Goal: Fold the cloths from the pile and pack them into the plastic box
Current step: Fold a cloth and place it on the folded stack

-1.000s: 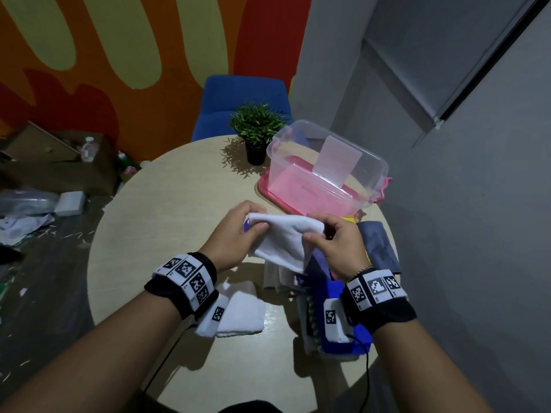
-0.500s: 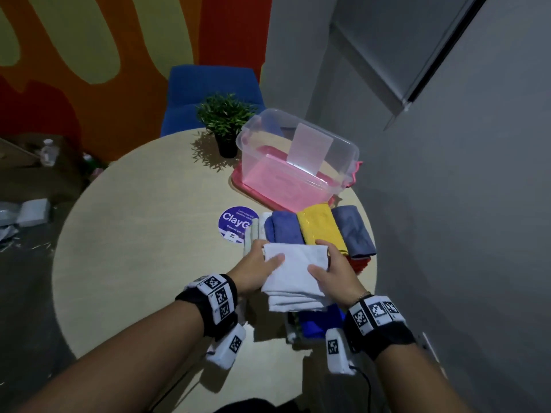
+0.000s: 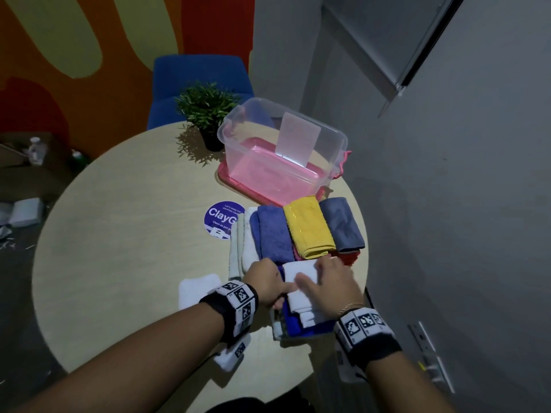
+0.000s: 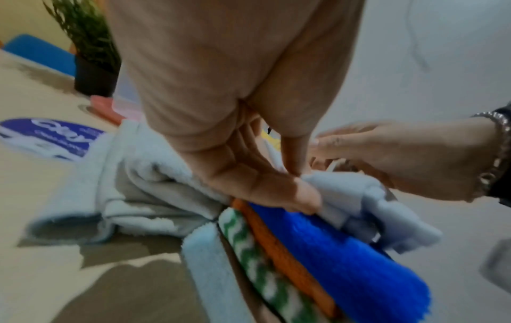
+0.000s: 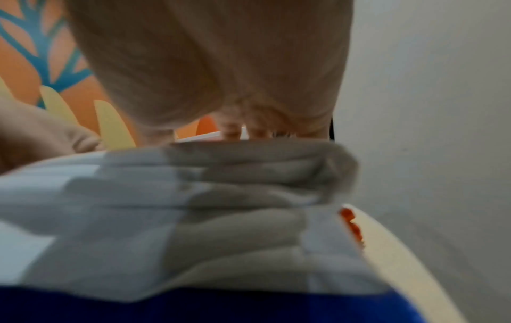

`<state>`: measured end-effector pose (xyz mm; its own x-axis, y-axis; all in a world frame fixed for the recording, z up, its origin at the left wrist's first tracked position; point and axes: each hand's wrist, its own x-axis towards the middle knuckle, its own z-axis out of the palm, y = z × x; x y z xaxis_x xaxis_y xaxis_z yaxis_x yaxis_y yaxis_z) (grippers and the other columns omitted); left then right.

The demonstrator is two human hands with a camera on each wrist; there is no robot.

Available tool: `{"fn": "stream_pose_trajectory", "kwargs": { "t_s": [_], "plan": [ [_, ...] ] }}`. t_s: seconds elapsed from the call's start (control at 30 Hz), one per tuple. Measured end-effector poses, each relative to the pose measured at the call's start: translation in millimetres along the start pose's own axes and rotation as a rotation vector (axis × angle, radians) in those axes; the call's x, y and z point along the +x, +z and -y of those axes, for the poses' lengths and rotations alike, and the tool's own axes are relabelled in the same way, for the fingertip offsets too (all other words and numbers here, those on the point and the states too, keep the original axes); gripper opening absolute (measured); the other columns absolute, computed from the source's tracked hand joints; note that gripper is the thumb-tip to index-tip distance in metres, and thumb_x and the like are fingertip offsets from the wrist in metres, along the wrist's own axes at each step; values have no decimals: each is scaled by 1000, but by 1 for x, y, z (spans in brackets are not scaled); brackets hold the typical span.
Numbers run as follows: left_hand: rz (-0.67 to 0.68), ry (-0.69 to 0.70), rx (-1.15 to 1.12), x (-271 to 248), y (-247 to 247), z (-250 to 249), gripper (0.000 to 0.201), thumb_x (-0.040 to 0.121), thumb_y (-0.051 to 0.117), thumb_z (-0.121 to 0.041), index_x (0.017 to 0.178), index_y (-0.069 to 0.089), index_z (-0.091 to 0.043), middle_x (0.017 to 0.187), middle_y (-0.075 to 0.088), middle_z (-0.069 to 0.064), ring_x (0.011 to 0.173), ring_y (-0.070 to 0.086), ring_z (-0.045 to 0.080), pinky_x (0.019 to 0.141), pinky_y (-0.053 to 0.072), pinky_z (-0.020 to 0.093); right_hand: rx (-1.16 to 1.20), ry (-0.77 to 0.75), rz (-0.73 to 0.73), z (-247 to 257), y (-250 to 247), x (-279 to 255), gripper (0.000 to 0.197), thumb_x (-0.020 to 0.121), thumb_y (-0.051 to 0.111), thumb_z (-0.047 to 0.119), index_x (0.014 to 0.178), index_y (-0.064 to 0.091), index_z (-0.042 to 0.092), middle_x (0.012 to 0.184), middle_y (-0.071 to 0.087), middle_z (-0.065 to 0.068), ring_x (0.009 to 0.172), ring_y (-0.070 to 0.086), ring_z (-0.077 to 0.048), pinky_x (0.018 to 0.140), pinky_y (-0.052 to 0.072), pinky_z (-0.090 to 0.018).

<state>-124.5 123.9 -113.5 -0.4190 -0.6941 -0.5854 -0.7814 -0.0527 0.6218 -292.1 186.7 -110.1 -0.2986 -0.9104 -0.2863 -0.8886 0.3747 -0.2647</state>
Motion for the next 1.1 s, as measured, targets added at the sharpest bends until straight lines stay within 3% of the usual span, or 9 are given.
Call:
{"fn": "stream_pose_trajectory", "kwargs": {
  "t_s": [0.17,0.23,0.3,0.43,0.63,0.77,0.9,1.0,1.1],
  "plan": [
    [26,-68,207,-1,-34,49,39,87,70,-41,66,73,-8,68,73,7,59,61,14,75,55,32,-189,3,180,4,28,5,79,81,47,79,136,32,24,137,39,-6,126,43,-32,97,47,-46],
    [-106,-113,202,1,-55,82,27,86,72,-36,74,73,-11,79,75,5,72,66,17,72,52,30,-190,-1,176,0,29,4,78,82,46,79,136,32,23,136,40,-6,125,43,-32,97,47,-45],
    [-206,-150,234,-1,-72,113,15,83,73,-34,92,69,-22,98,73,-3,96,67,20,81,52,30,-187,-20,155,1,25,4,74,83,44,79,132,36,23,133,42,-5,122,45,-31,95,47,-44],
    [-101,-203,442,-1,-64,155,77,76,78,-41,142,39,-34,140,47,-7,129,43,27,102,43,47,-115,-97,-96,20,7,5,47,88,42,69,100,49,24,104,53,-1,98,53,-25,79,45,-38],
    [-111,-163,412,1,-50,175,55,82,79,-33,128,51,-19,133,50,7,119,54,28,97,44,36,195,-316,-153,78,-4,-3,25,95,57,39,79,49,21,74,51,6,71,51,-15,61,39,-32],
    [-77,-141,374,-6,-53,181,49,84,77,-34,120,52,-13,125,52,11,111,58,29,90,44,33,177,-395,-23,111,9,-5,17,95,56,37,85,54,23,82,59,5,76,56,-13,66,45,-30],
    [-145,-88,187,-13,-58,188,29,86,74,-28,104,52,-23,107,61,2,93,57,21,76,41,29,194,-408,206,133,30,-8,12,94,60,33,99,59,22,94,63,2,86,59,-13,79,52,-30],
    [-218,-71,81,-15,-63,190,48,82,77,-31,124,56,-24,120,62,2,105,58,22,84,42,28,160,-387,253,140,49,-6,26,94,59,32,115,58,18,107,64,-3,96,60,-18,87,51,-33],
    [-186,-129,173,-20,-64,190,79,76,81,-37,143,42,-24,137,44,5,124,50,30,100,44,36,50,-340,348,145,66,-3,36,96,56,32,127,53,14,114,66,-10,106,62,-26,93,51,-36]
  ]
}}
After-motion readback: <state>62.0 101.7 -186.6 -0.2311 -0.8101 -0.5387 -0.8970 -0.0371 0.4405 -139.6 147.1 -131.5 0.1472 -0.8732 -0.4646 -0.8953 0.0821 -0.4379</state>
